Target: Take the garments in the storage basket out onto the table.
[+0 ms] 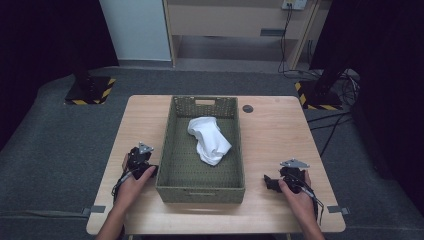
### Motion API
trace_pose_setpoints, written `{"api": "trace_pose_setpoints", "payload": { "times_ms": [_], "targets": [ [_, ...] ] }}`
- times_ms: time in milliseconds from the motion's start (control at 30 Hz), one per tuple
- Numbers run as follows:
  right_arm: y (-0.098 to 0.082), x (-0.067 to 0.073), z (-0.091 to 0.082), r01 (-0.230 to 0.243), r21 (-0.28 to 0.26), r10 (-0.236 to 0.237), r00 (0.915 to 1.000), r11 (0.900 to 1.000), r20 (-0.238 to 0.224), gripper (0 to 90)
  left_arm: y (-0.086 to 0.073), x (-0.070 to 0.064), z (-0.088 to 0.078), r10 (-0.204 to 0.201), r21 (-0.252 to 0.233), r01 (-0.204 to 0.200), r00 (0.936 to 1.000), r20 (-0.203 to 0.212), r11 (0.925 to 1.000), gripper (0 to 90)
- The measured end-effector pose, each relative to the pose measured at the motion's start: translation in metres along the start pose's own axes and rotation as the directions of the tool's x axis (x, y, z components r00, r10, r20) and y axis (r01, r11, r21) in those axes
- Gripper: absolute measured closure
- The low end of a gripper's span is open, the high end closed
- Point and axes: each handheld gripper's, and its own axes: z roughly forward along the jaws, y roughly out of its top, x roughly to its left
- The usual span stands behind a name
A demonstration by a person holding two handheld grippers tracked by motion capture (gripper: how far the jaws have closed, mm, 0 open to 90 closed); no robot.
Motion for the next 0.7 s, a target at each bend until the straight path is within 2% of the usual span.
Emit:
{"api": "trace_pose_setpoints", "payload": {
  "times_ms": [700],
  "targets": [
    [0.0, 0.0, 0.0, 0.0, 0.0, 0.0, 1.0, 1.0, 0.0, 0.3, -0.0001, 0.0, 0.0, 0.0, 0.0, 0.0, 1.0, 0.0, 1.0, 0.0]
  ]
}}
